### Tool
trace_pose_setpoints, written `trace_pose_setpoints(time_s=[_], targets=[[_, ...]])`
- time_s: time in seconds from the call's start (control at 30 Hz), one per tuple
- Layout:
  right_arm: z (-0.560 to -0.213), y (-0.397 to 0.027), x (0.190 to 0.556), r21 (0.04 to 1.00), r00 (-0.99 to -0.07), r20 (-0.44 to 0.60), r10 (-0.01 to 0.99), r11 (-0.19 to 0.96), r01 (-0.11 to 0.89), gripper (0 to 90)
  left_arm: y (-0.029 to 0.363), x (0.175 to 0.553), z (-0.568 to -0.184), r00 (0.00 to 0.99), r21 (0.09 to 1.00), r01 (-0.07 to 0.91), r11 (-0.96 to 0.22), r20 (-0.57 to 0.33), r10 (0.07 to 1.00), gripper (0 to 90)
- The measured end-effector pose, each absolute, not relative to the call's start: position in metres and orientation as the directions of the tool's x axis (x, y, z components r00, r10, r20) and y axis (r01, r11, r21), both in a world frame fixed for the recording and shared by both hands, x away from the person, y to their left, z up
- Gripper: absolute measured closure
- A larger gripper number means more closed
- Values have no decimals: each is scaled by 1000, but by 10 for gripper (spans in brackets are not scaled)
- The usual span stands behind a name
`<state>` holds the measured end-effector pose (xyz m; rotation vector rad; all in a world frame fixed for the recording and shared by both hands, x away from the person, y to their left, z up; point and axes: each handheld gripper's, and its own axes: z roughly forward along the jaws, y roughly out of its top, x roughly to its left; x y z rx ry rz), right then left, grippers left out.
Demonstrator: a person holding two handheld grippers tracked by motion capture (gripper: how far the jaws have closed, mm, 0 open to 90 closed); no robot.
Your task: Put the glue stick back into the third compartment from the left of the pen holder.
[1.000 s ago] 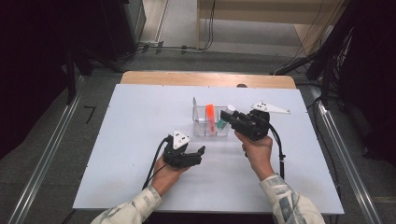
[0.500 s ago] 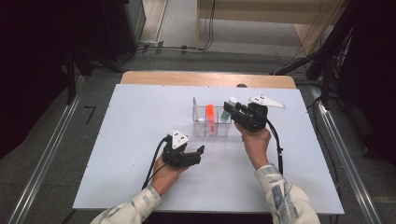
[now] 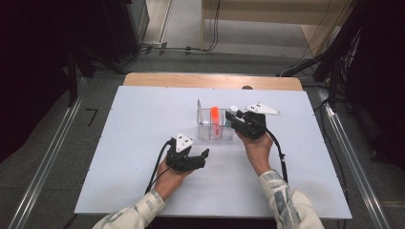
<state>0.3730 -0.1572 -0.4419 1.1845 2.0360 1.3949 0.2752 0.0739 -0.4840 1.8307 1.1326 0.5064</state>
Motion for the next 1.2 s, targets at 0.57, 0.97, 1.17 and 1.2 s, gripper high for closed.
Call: trace_pose_setpoints(time_s=[0.57, 0.97, 1.17, 1.2], targets=[[-448, -153, 371, 889, -571, 107, 814, 179, 421, 573, 74, 275, -484, 496, 852, 494, -175, -110, 861, 272], [-441, -160, 365, 894, -578, 127, 806, 159, 418, 426, 85, 275, -479, 473, 859, 488, -158, -108, 874, 272], [-440, -175, 357, 894, -578, 122, 807, 164, 417, 338, 96, 277, -476, 437, 868, 481, -125, -113, 892, 249], [-441, -178, 355, 893, -579, 118, 807, 168, 417, 327, 98, 277, -476, 429, 868, 481, -123, -111, 896, 239]])
